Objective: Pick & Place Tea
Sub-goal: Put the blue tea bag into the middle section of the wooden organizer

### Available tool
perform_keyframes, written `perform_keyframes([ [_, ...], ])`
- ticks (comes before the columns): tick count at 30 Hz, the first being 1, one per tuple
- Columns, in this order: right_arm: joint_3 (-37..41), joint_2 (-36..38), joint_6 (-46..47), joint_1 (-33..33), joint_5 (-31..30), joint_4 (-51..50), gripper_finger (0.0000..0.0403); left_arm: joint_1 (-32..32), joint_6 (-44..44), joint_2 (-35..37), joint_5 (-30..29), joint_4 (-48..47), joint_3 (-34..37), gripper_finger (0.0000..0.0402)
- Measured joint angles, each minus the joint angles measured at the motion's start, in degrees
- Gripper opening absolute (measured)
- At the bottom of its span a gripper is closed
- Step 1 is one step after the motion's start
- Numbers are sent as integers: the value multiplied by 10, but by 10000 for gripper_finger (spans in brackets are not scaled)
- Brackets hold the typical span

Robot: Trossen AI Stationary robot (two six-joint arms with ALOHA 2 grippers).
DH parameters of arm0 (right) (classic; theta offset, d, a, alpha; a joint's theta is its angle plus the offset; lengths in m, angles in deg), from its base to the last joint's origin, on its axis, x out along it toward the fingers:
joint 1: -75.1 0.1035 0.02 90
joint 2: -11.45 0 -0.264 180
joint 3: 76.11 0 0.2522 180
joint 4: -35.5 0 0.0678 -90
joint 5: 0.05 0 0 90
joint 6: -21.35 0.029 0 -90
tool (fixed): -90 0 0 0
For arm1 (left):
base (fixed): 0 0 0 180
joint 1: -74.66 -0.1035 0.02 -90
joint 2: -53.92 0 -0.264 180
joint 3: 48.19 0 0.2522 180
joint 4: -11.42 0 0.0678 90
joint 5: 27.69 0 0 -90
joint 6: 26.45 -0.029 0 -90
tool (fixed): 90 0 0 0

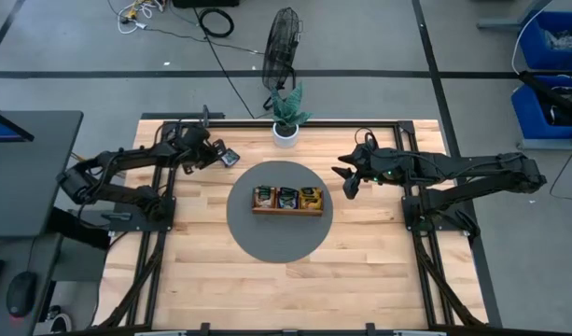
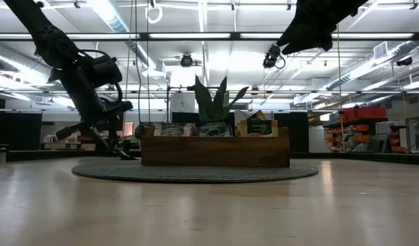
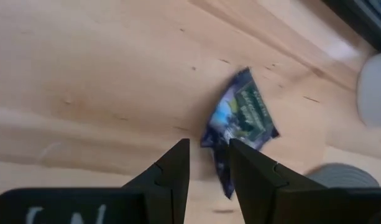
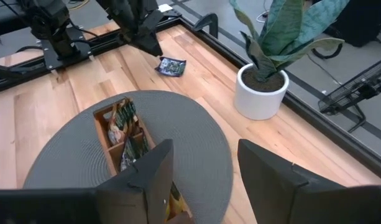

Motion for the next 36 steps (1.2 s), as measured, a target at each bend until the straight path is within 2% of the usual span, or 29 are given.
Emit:
perform_keyframes([
  [5, 0, 0, 0, 0, -13, -3, 187, -6, 4, -24, -8, 10, 0, 115],
  [17, 0, 0, 2, 0, -13, -12, 187, -3, 11, -41, 28, 77, 0, 121],
  [21, 0, 0, 0, 0, -13, -12, 187, -3, 2, -47, 42, 74, 0, 151],
  [29, 0, -1, 0, 0, -13, -14, 187, -5, 13, -81, 55, 94, -1, 251],
  [32, 0, -1, 0, 0, -13, -15, 187, -5, 15, -91, 55, 108, -2, 262],
  [36, 0, -1, 0, 0, -13, -16, 187, -5, 11, -95, 53, 135, 0, 253],
])
